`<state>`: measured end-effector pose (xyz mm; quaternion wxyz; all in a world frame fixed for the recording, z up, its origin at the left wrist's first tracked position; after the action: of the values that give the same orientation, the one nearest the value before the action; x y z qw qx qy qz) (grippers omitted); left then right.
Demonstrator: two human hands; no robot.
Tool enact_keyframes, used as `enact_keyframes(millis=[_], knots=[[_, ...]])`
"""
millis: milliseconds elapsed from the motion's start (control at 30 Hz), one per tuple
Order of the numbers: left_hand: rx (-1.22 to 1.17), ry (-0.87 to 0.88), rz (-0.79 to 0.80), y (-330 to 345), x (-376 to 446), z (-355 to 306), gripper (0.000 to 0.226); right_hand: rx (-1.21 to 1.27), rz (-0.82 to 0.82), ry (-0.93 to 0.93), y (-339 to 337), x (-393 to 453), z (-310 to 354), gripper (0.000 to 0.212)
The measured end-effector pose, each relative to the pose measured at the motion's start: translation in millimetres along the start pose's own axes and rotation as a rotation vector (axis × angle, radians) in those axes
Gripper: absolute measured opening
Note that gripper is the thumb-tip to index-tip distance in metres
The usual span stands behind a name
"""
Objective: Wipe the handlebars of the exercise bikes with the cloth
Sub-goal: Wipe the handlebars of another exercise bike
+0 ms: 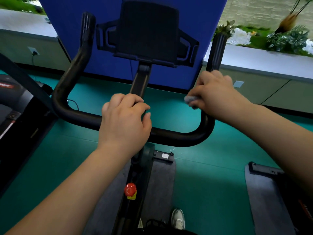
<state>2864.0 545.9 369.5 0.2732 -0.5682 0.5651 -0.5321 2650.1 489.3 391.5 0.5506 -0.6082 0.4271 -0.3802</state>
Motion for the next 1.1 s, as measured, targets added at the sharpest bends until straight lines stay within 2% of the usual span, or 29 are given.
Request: enact_keyframes(millis=[100, 167, 300, 400, 500, 633, 833, 1000, 1100], knots=[[0.009, -0.005, -0.007, 0, 1, -1, 0.021, 0.050, -0.029, 0.150, -6, 15, -17, 0.031], [0.003, -0.005, -0.011, -1, 0, -2, 0.023, 0.113, 0.012, 0.194, -6, 15, -20, 0.035], [0.008, -0.017, -0.007, -1, 0, -3, 0.025, 0.191, 0.110, 0.116, -2, -12, 1, 0.040], [0.008, -0.023, -0.007, -1, 1, -3, 0.025, 0.176, 0.131, 0.092, 1, -17, 7, 0.033], [0.001, -0.022, -0.019, -1, 1, -2, 0.024, 0.110, 0.081, 0.157, -3, 8, -4, 0.025], [-0.017, -0.028, -0.035, -2, 0, 0, 0.022, 0.045, -0.026, 0.292, -15, 37, -27, 0.035], [-0.022, -0.033, -0.025, -3, 0, 0, 0.022, 0.022, 0.151, 0.203, -7, 11, -2, 0.043], [-0.036, -0.032, -0.020, -4, 0, -1, 0.021, 0.099, 0.276, 0.151, -5, -26, 30, 0.045], [-0.028, -0.026, -0.013, -4, 0, -2, 0.022, 0.217, 0.250, 0.183, 3, -51, 43, 0.043]])
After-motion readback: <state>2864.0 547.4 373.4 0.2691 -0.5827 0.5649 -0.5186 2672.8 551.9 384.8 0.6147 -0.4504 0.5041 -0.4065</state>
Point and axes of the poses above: each hand's wrist, its own x-axis towards the middle knuckle, its own y-axis out of the palm, z = x × y, the point moved 5 cm from there along x, towards the middle knuckle, and after that the axes turned 8 degrees about z, right-handed, at the moved point
